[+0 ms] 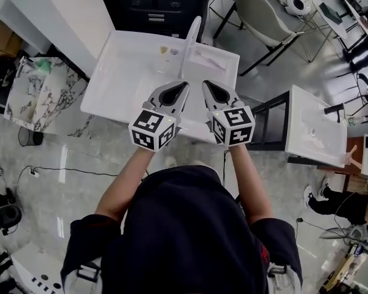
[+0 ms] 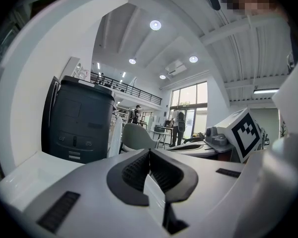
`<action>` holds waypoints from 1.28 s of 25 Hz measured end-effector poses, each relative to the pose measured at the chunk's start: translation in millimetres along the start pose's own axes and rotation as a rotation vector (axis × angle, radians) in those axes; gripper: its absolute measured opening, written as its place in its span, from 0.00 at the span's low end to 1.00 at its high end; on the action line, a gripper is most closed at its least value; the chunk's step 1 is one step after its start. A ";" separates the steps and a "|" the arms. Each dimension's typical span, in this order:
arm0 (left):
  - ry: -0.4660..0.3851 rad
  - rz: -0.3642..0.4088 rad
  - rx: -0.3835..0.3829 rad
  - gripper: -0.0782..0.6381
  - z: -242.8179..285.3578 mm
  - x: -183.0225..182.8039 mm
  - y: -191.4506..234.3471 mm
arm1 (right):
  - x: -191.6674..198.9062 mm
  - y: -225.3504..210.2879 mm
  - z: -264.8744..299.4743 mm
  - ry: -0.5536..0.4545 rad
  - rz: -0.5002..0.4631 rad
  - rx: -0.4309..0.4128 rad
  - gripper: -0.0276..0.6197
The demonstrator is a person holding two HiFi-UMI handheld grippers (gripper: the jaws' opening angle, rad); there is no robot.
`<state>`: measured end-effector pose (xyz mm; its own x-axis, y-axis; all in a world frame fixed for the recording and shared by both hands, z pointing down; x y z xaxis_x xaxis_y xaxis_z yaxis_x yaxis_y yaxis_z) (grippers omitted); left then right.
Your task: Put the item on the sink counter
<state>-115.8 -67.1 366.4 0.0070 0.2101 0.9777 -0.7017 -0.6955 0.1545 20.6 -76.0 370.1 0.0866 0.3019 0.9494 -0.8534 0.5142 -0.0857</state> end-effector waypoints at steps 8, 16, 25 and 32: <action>-0.016 0.008 -0.030 0.13 2.7 -11.1 -23.7 | -8.6 -8.6 -29.1 -0.031 0.004 -0.017 0.09; -0.029 0.017 -0.052 0.13 -4.1 -15.9 -65.2 | -8.9 -12.3 -69.3 -0.048 0.001 -0.033 0.09; -0.035 0.023 -0.087 0.13 -22.4 -14.6 -94.3 | -3.1 0.7 -101.9 -0.060 -0.010 -0.072 0.09; -0.034 0.024 -0.110 0.13 -36.1 -8.7 -115.2 | 6.0 6.7 -123.6 -0.066 -0.011 -0.092 0.09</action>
<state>-60.8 36.0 335.0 0.0122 0.1696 0.9854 -0.7757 -0.6202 0.1163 78.9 28.5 337.9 0.0593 0.2437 0.9680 -0.8015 0.5897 -0.0993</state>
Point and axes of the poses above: the fingertips, and each gripper's own axes: z forward along the fingers, y to its left, x out of its underside, the point moved 7 cm from there along -z, backward along the fingers, and after that the axes turned 2 degrees about z, right-handed, at the moved point
